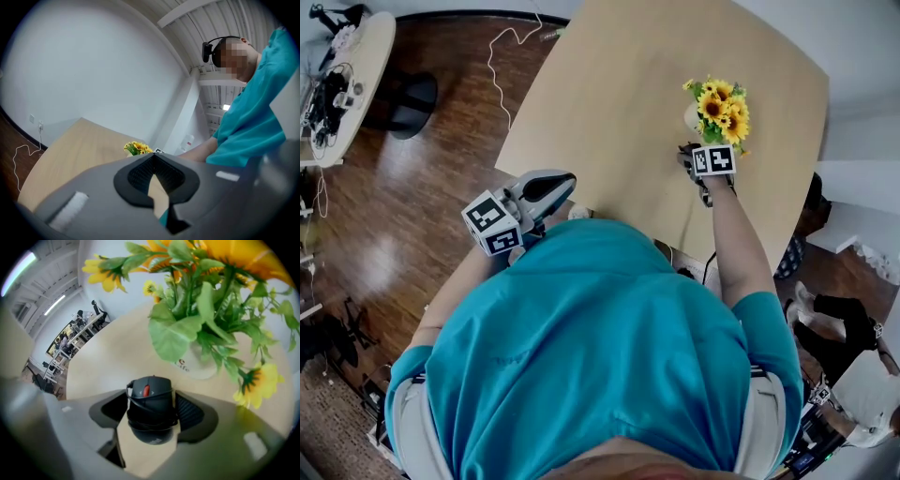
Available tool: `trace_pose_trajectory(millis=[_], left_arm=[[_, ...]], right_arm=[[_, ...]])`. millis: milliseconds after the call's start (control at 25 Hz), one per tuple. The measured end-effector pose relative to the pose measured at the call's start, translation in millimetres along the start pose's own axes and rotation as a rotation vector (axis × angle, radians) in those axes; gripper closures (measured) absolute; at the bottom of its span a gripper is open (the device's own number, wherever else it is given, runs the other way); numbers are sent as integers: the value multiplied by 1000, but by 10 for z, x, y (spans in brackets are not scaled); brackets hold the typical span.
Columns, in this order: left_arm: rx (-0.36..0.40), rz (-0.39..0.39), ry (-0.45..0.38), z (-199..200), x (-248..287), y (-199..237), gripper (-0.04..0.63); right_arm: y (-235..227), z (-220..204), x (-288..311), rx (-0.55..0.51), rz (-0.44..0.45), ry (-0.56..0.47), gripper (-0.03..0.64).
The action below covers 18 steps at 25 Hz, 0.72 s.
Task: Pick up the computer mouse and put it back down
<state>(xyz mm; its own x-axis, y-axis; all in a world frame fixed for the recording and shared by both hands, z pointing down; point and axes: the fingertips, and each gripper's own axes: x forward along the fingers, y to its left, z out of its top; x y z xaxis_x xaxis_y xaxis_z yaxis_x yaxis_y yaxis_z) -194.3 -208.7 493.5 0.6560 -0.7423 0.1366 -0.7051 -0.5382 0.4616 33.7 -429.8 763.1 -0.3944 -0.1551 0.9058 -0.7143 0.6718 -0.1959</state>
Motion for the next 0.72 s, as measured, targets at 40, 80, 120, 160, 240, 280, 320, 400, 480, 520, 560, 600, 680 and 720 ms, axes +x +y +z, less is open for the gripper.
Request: trace_pose_trajectory(millis=[40,80,120,160,240,280,320,400,480,520,560,600,680,720], left_arm=[[1,-2,0,5,2,-13,591],[3,-4,1,12,6,-27,591],[4,-7,1,19,11,-42,591],[5,-10,2,24,19,-58,591],[9,-17,2,29,45,-90,591],[12,-22,2,32,64,-108,591],[16,-28,1,35,85,-126,591],[23,-41,-1,47,134,-163,591],[28,-57,-4,68,192,-203,591],[29,-65,-6,79,226,-225,591],[31,-75,-7,91,264,-248,591],[33,-86,-8,102,309,-270,591],[37,-113,-8,126,431,-311,591],[40,-130,-8,142,505,-336,591]], right_arm=[[-1,9,-15,4,-5,-9,283],[-3,21,-36,6,-9,-18,276],[-5,31,-61,7,-12,-26,273],[-9,38,-85,6,-14,-33,267],[-26,34,-137,11,-14,-52,256],[-36,29,-170,17,-12,-66,250],[-43,24,-213,24,-8,-84,245],[-34,15,-341,40,7,-130,236],[18,0,-549,52,27,-192,233],[65,-9,-683,54,42,-231,233],[126,-16,-834,55,62,-277,233],[195,-18,-996,57,89,-329,233],[321,-17,-1343,73,155,-445,235],[370,-22,-1527,84,187,-504,251]])
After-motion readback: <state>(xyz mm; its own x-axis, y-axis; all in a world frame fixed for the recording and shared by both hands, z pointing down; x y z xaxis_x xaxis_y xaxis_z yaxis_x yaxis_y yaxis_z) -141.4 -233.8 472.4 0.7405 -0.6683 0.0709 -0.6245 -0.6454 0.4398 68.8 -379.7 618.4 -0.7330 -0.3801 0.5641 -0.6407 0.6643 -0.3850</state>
